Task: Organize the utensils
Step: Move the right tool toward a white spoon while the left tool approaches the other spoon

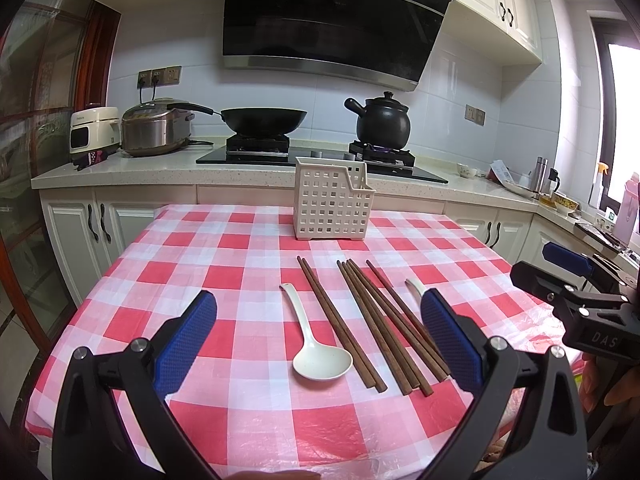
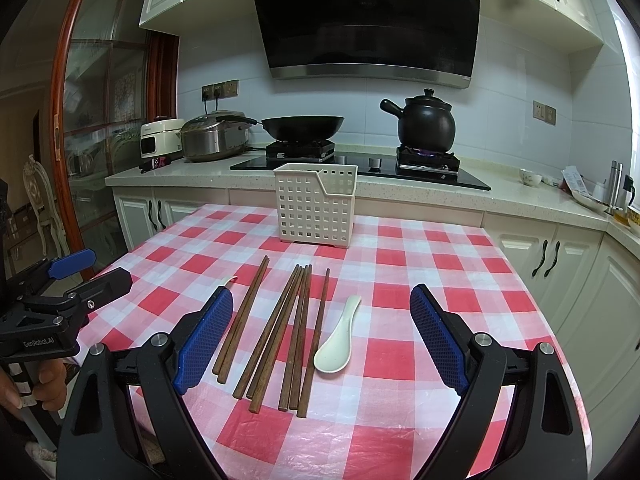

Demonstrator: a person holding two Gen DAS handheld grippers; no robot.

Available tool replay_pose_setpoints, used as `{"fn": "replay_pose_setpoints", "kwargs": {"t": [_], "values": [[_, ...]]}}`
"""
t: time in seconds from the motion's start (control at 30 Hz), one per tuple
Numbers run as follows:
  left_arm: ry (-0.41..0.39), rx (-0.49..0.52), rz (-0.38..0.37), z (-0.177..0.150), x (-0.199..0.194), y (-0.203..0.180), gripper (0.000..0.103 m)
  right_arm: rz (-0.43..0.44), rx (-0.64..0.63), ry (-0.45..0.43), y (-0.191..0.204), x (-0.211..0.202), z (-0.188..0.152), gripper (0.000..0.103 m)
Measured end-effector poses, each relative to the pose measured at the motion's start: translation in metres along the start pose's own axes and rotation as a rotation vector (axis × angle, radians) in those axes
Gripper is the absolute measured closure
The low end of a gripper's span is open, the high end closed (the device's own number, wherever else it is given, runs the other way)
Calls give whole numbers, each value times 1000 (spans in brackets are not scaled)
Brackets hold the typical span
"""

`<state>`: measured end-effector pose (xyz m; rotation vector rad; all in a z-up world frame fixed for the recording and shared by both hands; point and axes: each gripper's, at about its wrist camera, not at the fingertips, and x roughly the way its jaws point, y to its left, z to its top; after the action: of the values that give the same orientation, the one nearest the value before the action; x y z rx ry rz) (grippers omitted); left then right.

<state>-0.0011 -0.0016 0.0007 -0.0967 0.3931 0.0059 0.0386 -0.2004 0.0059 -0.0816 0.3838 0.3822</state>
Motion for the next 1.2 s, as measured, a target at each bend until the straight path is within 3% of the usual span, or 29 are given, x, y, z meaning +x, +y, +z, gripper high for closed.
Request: {"fn": "replay_pose_setpoints", "kwargs": {"t": [0.37,0.63,1.0,1.2], "values": [[24,-18,14,1,9,9,4,-6,23,31,-7,11,-3,18],[103,-21,-10,4,43,18,4,-9,44,95,-25,50,-6,18],[230,-108,25,0,102,42,5,-3,111,224,-43,111,-12,18],[305,-98,29,-3,132,42,5,-11,133,292,-48,141,-18,19]]}}
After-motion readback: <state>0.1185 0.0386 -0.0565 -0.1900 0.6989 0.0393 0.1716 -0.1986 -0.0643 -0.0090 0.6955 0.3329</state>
